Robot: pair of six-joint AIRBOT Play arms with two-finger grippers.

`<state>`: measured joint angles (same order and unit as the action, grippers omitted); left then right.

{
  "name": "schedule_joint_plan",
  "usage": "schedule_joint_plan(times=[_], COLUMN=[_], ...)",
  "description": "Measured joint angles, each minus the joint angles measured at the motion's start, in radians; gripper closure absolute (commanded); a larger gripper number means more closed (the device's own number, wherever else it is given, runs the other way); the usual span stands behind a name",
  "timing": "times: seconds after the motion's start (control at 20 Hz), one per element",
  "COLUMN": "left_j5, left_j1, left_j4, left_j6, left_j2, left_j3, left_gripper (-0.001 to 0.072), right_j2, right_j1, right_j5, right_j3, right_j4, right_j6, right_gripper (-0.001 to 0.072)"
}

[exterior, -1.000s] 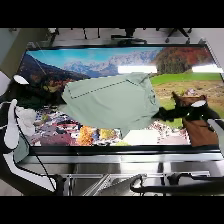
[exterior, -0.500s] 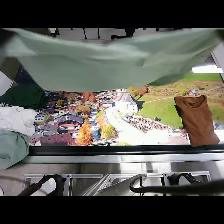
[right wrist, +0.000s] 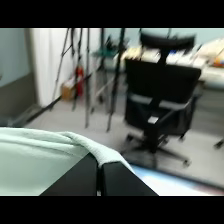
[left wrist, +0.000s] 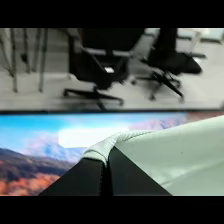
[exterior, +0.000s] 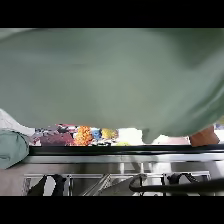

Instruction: Fold the shirts.

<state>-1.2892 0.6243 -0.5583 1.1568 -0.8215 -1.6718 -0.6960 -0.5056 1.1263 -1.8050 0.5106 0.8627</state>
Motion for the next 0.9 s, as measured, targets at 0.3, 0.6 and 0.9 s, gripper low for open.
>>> schedule_joint_plan(times=[0.3, 0.6, 0.9], left_j5=[0.117, 0.187, 0.152], left_j1=[-0.330, -0.441, -0.454], left_j4=[-0.128, -0.215, -0.269], left_j6=[-0.086, -0.116, -0.118], left_j2=[-0.317, -0.805, -1.127], left_j3=[0.176, 0.065, -0.122], left_gripper=[0.0698, 0.0697, 0.0698], right_j2=[-0.337, -0.722, -0.912], right_j1=[0.106, 0.180, 0.189], right_j5=[0.079, -0.035, -0.074], right_j3=[0.151, 0.199, 0.197], right_j4=[-0.068, -0.055, 0.040], right_j6=[-0.085, -0.109, -0.090], right_gripper=[0.0695, 0.0696, 0.0696])
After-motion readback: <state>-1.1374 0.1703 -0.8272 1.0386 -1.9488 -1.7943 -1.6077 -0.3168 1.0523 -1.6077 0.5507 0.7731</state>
